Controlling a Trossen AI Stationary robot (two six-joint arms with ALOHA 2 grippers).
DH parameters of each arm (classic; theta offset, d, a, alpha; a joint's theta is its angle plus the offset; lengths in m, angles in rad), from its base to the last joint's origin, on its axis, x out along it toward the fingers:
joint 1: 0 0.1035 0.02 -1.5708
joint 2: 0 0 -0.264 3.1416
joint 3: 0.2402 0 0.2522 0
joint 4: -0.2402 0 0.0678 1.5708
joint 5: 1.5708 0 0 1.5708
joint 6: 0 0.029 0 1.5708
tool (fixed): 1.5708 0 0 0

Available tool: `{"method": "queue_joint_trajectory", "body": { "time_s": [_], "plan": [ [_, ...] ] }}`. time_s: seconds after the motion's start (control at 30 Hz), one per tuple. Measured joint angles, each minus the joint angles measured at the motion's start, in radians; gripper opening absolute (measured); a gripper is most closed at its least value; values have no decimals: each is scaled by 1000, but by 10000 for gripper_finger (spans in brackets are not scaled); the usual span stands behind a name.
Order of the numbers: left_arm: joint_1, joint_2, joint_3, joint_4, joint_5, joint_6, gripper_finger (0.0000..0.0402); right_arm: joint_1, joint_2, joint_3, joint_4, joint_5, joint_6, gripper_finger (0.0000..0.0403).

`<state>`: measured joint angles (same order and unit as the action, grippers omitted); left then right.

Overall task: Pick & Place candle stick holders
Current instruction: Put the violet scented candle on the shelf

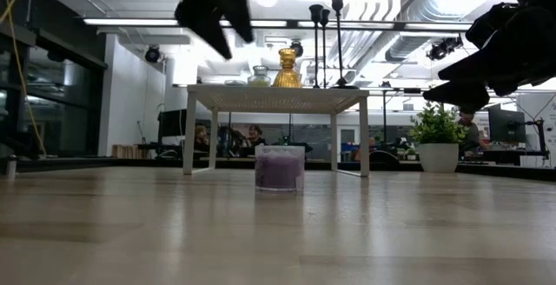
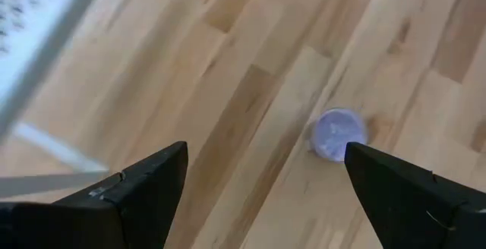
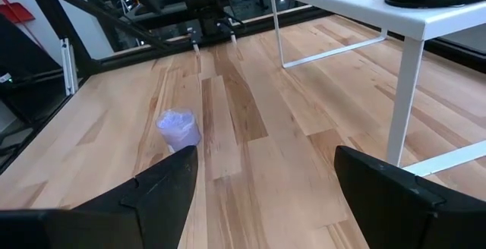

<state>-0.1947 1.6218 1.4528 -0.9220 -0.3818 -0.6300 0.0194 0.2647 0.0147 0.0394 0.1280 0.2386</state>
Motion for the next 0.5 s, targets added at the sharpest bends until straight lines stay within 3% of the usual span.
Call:
{"method": "queue_joint_trajectory", "body": {
  "time_s": [0.3,0.5],
  "plan": [
    [-44,-230,-589,717,51,238,350,0,15,1,-3,-2,0,302],
    [-59,-220,-811,1092,126,384,350,0,22,1,-5,-1,0,302]
  ]
}}
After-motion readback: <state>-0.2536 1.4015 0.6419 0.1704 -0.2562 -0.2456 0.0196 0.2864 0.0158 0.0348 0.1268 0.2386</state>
